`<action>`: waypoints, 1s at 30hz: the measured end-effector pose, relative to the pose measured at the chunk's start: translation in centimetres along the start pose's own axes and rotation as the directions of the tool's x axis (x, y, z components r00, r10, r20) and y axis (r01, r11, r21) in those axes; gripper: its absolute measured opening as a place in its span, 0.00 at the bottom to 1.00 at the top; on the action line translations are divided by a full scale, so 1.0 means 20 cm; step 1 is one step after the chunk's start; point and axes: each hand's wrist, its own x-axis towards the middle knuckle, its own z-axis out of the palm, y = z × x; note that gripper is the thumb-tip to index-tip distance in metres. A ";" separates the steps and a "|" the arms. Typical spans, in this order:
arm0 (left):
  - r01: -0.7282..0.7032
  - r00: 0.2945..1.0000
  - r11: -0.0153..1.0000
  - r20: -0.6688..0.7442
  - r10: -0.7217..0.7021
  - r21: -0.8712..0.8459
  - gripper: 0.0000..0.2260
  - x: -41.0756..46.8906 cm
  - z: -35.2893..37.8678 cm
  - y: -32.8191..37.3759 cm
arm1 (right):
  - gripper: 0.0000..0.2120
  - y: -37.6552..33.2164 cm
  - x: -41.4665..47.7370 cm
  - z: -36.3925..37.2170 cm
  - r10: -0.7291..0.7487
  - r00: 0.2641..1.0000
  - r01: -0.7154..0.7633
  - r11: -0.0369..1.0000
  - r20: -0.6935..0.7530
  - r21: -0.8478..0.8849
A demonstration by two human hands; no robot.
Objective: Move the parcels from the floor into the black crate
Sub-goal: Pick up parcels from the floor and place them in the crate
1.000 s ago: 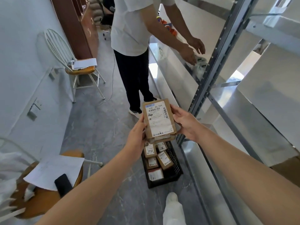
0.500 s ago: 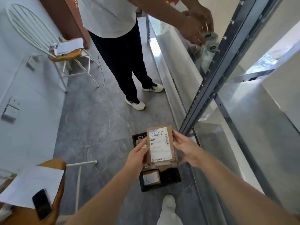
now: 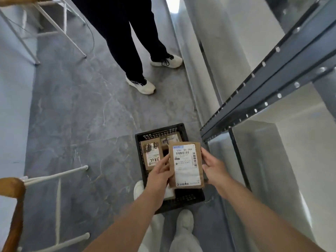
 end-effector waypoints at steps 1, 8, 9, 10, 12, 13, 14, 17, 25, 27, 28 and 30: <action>0.017 1.000 1.000 0.002 -0.017 -0.002 0.24 0.11 0.00 -0.03 | 0.31 0.02 0.10 0.01 -0.017 1.000 0.016 0.999 -0.023 -0.036; 0.129 0.990 0.990 -0.070 -0.125 0.057 0.27 0.82 -0.13 -0.26 | 0.32 0.20 0.73 0.24 -0.024 0.998 0.006 0.955 -0.059 -0.298; 0.128 0.988 0.990 -0.094 -0.123 0.052 0.26 0.92 -0.15 -0.28 | 0.33 0.23 0.81 0.29 -0.032 0.997 0.008 0.943 -0.067 -0.334; 0.122 0.987 0.992 -0.111 -0.117 0.039 0.25 1.02 -0.18 -0.30 | 0.34 0.25 0.89 0.34 -0.045 0.997 0.017 0.934 -0.069 -0.357; 0.101 0.988 0.995 -0.123 -0.099 0.013 0.23 1.20 -0.22 -0.33 | 0.37 0.28 1.06 0.43 -0.064 0.996 0.035 0.913 -0.057 -0.406; 0.094 0.988 0.996 -0.124 -0.092 0.009 0.23 1.28 -0.23 -0.34 | 0.38 0.29 1.14 0.46 -0.066 0.997 0.039 0.904 -0.048 -0.426; 0.085 0.989 0.996 -0.120 -0.083 0.014 0.23 1.35 -0.24 -0.34 | 0.39 0.30 1.22 0.49 -0.066 0.997 0.041 0.902 -0.044 -0.430; 0.056 0.997 0.995 -0.049 -0.052 0.084 0.26 1.53 -0.23 -0.35 | 0.40 0.32 1.44 0.51 -0.071 0.995 0.033 0.900 -0.073 -0.434; 0.051 0.998 0.915 0.020 -0.064 0.400 0.30 1.82 -0.11 -0.40 | 0.49 0.42 1.71 0.57 -0.090 0.994 0.030 0.762 -0.061 -0.647; 0.045 0.998 0.868 0.014 -0.060 0.495 0.30 1.85 -0.11 -0.39 | 0.52 0.44 1.73 0.60 -0.078 0.997 0.050 0.707 -0.008 -0.706; 0.042 0.998 0.837 0.014 -0.059 0.545 0.30 1.85 -0.11 -0.38 | 0.52 0.43 1.73 0.60 -0.065 0.998 0.052 0.675 0.011 -0.736; 0.037 0.998 0.795 0.018 -0.061 0.605 0.26 1.83 -0.10 -0.34 | 0.52 0.42 1.71 0.59 -0.069 0.997 0.049 0.543 0.014 -0.838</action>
